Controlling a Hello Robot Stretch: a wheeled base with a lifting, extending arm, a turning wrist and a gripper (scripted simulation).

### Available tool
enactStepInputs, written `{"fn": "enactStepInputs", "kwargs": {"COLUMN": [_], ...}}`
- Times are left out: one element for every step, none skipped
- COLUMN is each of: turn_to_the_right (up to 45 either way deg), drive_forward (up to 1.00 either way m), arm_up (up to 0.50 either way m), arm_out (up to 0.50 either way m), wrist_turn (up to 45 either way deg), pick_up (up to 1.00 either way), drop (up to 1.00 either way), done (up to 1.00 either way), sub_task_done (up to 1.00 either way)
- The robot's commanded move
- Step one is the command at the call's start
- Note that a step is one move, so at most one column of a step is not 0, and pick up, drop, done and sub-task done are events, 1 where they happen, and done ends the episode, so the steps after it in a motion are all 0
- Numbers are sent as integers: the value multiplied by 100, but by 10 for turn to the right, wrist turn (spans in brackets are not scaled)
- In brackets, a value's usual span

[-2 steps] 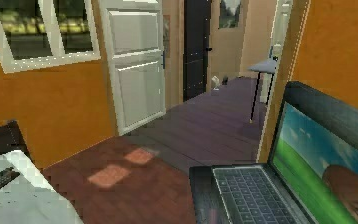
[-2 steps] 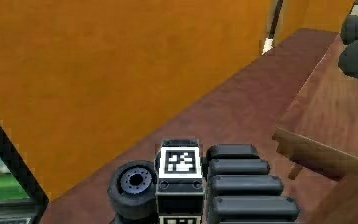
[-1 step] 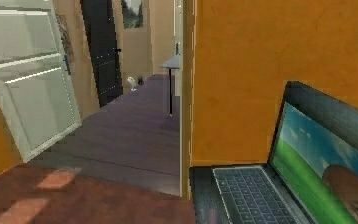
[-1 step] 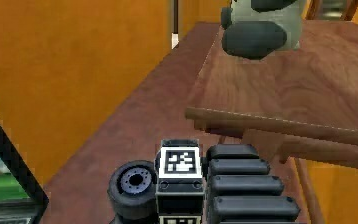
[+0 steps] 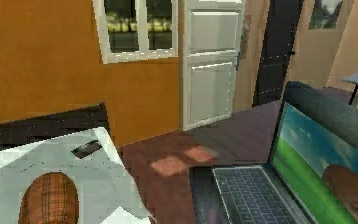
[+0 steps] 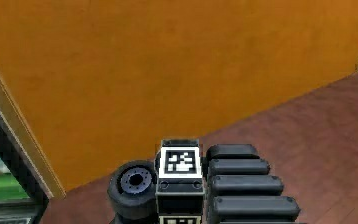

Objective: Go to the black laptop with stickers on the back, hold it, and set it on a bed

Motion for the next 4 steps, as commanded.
{"fn": "enactStepInputs", "kwargs": {"turn_to_the_right": [-450,-450,-270,0], "drive_forward": [0,0,0,30], "arm_up": [0,0,0,0], "arm_out": [0,0,0,0], "wrist_turn": [0,0,0,0], "pick_up": [0,0,0,0], "drop": [0,0,0,0], "done": [0,0,0,0], "sub_task_done": [0,0,0,0]}}
